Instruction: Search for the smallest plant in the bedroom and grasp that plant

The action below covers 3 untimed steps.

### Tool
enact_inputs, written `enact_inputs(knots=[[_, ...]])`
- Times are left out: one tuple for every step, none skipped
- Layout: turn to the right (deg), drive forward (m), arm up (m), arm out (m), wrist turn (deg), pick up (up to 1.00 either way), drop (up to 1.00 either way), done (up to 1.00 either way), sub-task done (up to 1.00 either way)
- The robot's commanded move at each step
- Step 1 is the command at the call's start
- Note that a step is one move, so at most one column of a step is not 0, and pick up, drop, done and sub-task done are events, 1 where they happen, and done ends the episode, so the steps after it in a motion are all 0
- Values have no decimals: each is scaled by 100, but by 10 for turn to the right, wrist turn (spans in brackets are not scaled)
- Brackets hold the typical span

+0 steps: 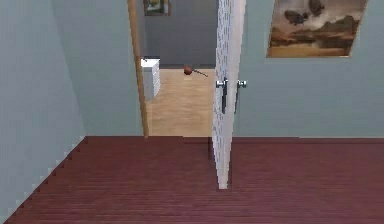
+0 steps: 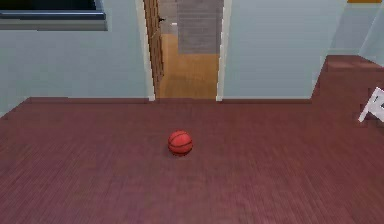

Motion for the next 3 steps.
enact_inputs(knots=[[-60,0,0,0,0,0,0,0,0],[0,100,0,0,0,0,0,0,0],[-90,0,0,0,0,0,0,0,0]])
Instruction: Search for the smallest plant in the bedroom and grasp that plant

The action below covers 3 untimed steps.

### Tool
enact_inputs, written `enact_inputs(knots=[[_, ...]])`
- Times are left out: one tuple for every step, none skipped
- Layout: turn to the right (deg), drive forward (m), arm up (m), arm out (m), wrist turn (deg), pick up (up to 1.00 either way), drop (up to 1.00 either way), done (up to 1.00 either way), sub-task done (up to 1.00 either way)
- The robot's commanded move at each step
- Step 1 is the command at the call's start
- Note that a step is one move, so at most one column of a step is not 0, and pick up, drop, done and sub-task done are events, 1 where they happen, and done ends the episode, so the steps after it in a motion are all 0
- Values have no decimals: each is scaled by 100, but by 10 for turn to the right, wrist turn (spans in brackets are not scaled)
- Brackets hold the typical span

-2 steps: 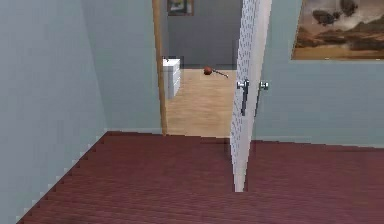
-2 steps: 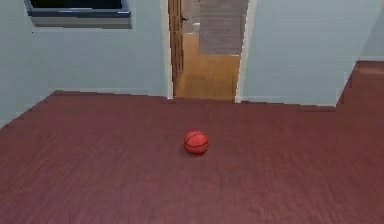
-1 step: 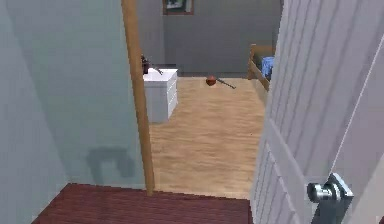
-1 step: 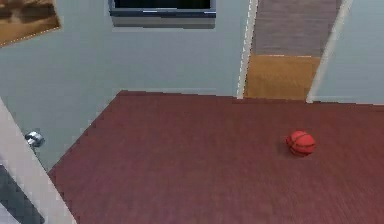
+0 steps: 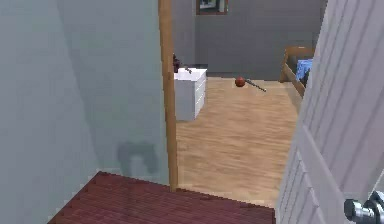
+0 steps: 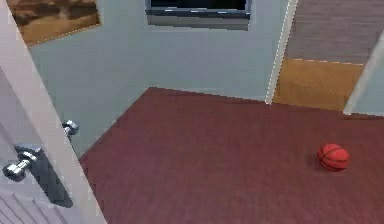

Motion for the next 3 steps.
enact_inputs(knots=[[0,30,0,0,0,0,0,0,0],[210,0,0,0,0,0,0,0,0],[0,100,0,0,0,0,0,0,0]])
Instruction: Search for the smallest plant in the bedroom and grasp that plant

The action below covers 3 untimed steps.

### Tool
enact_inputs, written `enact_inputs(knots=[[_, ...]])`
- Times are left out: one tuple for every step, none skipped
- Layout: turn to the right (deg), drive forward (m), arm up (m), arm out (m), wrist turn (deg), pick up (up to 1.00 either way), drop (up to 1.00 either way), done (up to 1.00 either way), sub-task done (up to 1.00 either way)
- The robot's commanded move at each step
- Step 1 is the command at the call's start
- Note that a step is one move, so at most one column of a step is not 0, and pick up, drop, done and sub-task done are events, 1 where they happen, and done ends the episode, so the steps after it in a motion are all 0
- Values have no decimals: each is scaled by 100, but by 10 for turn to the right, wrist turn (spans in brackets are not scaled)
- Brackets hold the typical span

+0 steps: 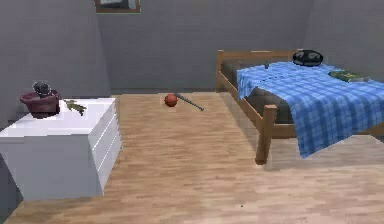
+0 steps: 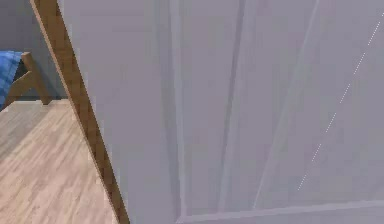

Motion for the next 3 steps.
enact_inputs(knots=[[60,0,0,0,0,0,0,0,0],[0,25,0,0,0,0,0,0,0],[300,0,0,0,0,0,0,0,0]])
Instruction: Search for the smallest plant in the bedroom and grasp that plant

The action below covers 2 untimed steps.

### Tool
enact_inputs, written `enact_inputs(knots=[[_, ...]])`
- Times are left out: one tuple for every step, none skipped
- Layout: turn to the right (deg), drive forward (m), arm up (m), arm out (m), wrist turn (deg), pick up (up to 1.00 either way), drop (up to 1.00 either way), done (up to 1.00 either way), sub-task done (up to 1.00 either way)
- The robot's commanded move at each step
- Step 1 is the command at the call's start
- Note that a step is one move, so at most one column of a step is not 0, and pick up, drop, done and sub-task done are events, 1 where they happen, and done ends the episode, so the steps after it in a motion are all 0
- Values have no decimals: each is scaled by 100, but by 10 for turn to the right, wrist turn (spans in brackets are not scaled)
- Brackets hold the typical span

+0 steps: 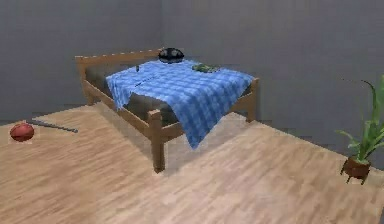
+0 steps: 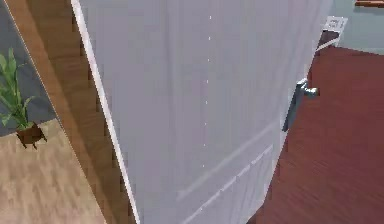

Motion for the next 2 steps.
enact_inputs(knots=[[0,25,0,0,0,0,0,0,0],[450,0,0,0,0,0,0,0,0]])
